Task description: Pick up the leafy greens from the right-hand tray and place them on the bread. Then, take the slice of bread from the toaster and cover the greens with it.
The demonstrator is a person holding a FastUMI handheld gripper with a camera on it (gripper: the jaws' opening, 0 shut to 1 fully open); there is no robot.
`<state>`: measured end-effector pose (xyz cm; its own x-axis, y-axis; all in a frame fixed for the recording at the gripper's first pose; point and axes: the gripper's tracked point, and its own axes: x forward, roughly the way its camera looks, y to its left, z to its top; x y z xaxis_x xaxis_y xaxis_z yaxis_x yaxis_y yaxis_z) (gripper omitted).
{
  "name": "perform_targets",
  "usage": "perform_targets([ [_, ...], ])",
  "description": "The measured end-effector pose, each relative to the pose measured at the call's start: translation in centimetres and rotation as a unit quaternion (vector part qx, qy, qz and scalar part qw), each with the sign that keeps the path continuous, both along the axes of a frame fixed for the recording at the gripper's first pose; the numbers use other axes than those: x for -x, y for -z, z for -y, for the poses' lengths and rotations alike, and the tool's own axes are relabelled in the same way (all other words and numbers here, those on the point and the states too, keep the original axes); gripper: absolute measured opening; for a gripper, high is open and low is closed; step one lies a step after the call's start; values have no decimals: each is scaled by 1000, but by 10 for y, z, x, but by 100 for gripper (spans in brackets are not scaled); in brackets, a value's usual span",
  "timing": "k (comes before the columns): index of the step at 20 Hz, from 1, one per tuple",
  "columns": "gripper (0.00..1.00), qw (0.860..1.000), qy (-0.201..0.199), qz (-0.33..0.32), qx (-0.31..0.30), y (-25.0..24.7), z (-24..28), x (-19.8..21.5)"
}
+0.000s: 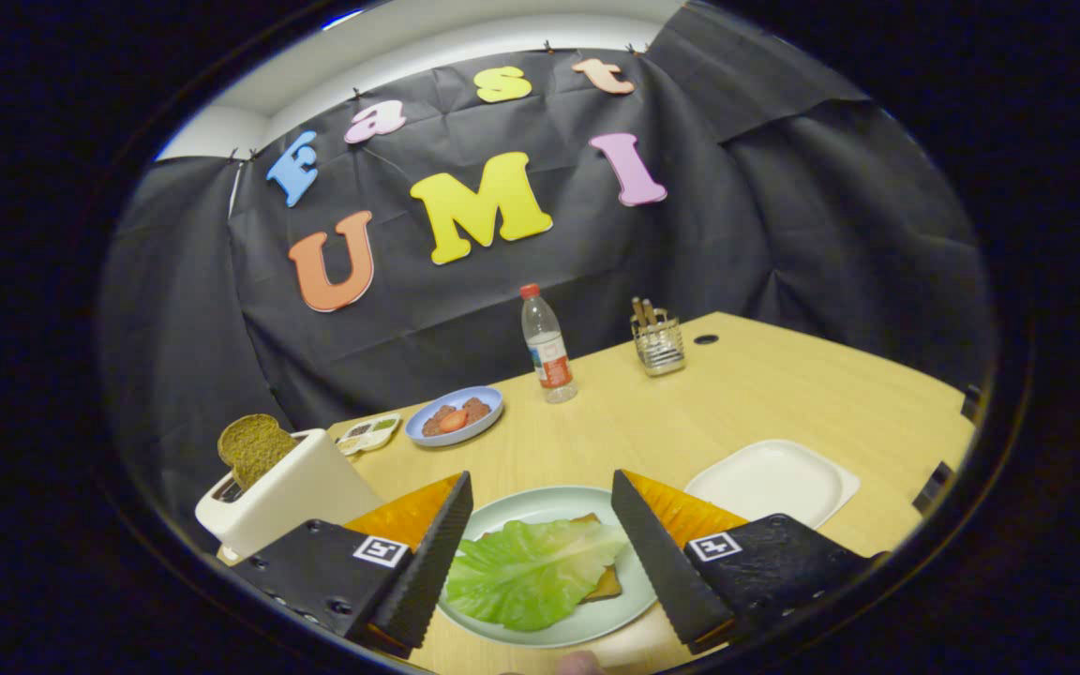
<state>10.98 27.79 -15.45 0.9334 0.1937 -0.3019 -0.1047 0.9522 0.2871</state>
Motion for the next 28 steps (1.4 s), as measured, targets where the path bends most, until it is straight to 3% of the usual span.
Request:
perform_targets([
  [7,96,991,21,99,82,-68,18,31],
  [15,96,991,-39,113,62,-126,-71,72],
  [18,96,992,-49,102,62,-125,-121,82],
  [23,95,990,-101,83,60,-98,-213,89],
  [28,92,989,-106,59,82,-75,-259,79],
])
